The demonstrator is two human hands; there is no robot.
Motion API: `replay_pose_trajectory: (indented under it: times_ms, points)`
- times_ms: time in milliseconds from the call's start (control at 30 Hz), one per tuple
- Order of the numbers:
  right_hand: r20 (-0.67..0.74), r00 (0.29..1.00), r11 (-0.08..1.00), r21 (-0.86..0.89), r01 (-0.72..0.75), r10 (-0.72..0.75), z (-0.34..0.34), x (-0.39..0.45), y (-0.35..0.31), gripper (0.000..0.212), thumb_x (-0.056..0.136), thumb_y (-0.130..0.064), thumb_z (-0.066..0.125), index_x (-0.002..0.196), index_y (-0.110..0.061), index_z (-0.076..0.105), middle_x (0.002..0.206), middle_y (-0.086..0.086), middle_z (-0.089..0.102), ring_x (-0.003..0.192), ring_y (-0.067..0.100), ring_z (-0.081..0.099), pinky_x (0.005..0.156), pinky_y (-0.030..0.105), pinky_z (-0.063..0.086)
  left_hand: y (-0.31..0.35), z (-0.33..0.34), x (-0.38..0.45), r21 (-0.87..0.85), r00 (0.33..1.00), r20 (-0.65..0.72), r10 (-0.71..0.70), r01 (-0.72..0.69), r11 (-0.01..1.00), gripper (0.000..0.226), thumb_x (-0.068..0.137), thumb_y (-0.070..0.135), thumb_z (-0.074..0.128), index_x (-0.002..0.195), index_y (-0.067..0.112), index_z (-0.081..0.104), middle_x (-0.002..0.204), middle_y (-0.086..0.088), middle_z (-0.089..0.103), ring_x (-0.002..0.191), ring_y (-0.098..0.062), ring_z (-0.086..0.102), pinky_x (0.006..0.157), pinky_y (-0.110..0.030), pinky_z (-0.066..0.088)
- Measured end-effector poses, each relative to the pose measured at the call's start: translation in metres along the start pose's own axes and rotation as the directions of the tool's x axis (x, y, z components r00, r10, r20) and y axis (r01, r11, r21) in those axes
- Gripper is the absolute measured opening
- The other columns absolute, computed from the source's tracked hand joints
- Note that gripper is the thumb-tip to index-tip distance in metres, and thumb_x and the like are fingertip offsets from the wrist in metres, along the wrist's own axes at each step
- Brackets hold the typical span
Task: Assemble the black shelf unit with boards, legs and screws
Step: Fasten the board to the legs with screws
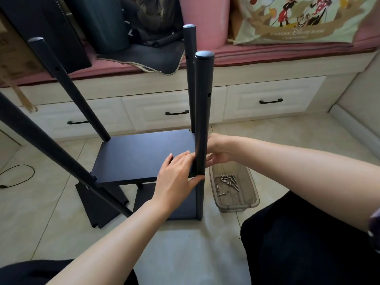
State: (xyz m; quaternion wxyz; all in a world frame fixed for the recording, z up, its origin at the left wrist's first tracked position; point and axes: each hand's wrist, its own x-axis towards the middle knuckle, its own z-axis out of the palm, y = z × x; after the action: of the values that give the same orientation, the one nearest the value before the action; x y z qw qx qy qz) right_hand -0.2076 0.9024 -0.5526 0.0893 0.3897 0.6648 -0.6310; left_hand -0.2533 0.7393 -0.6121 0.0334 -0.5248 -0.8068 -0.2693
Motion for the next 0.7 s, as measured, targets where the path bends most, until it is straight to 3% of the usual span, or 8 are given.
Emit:
replay_pose_trajectory:
  times_ms: [100, 233, 333, 500, 700]
  points:
    - [0.048, 0.999, 1.0, 0.013, -0.021, 0.021, -0.002, 0.001, 0.003, 0.011, 0.09, 0.01, 0.054, 0.088, 0.001, 0.06, 0.087, 0.015, 0.055, 0.077, 0.025, 0.056, 0.058, 0.032, 0.057, -0.003, 0.0, -0.001, 0.069, 1.0, 0.002, -0.007, 0.007, 0.998, 0.061, 0.085, 0.044, 0.078, 0.137, 0.017, 0.061, 0.143, 0.002, 0.06, 0.141, -0.021, 0.047, 0.119, -0.046, 0.03]
    - [0.086, 0.996, 0.996, 0.077, -0.047, 0.04, -0.005, 0.006, 0.008, 0.011, 0.095, 0.007, 0.051, 0.097, 0.005, 0.061, 0.092, 0.018, 0.063, 0.079, 0.025, 0.065, 0.085, 0.04, 0.058, -0.008, 0.001, -0.005, 0.247, 0.996, 0.037, 0.077, -0.083, 0.965, 0.07, 0.088, 0.051, 0.071, 0.145, 0.014, 0.055, 0.149, -0.002, 0.054, 0.143, -0.025, 0.046, 0.117, -0.051, 0.036]
    - [0.092, 0.994, 0.994, 0.089, -0.066, 0.057, -0.005, 0.009, 0.009, 0.015, 0.096, 0.005, 0.051, 0.108, 0.006, 0.06, 0.104, 0.02, 0.063, 0.088, 0.027, 0.065, 0.086, 0.04, 0.058, -0.012, 0.002, -0.007, 0.363, 0.988, 0.071, 0.141, -0.157, 0.918, 0.076, 0.088, 0.055, 0.069, 0.149, 0.012, 0.05, 0.152, -0.004, 0.05, 0.143, -0.026, 0.044, 0.115, -0.053, 0.039]
    - [0.088, 0.995, 0.991, 0.12, -0.066, 0.055, -0.007, 0.01, 0.01, 0.024, 0.097, 0.003, 0.052, 0.119, 0.009, 0.059, 0.12, 0.022, 0.066, 0.104, 0.03, 0.069, 0.092, 0.04, 0.057, -0.013, 0.004, -0.006, 0.41, 0.983, 0.044, 0.176, -0.178, 0.895, 0.075, 0.087, 0.051, 0.073, 0.146, 0.01, 0.053, 0.148, -0.006, 0.054, 0.139, -0.029, 0.049, 0.109, -0.054, 0.045]
    - [0.181, 0.98, 0.989, 0.111, -0.102, 0.081, -0.03, -0.001, 0.029, 0.029, 0.101, -0.005, 0.048, 0.127, 0.005, 0.056, 0.113, 0.02, 0.069, 0.104, 0.029, 0.069, 0.086, 0.035, 0.058, -0.014, 0.005, -0.006, 0.401, 0.979, 0.014, 0.204, -0.192, 0.896, 0.071, 0.087, 0.046, 0.074, 0.143, 0.008, 0.056, 0.146, -0.009, 0.056, 0.137, -0.032, 0.052, 0.106, -0.056, 0.047]
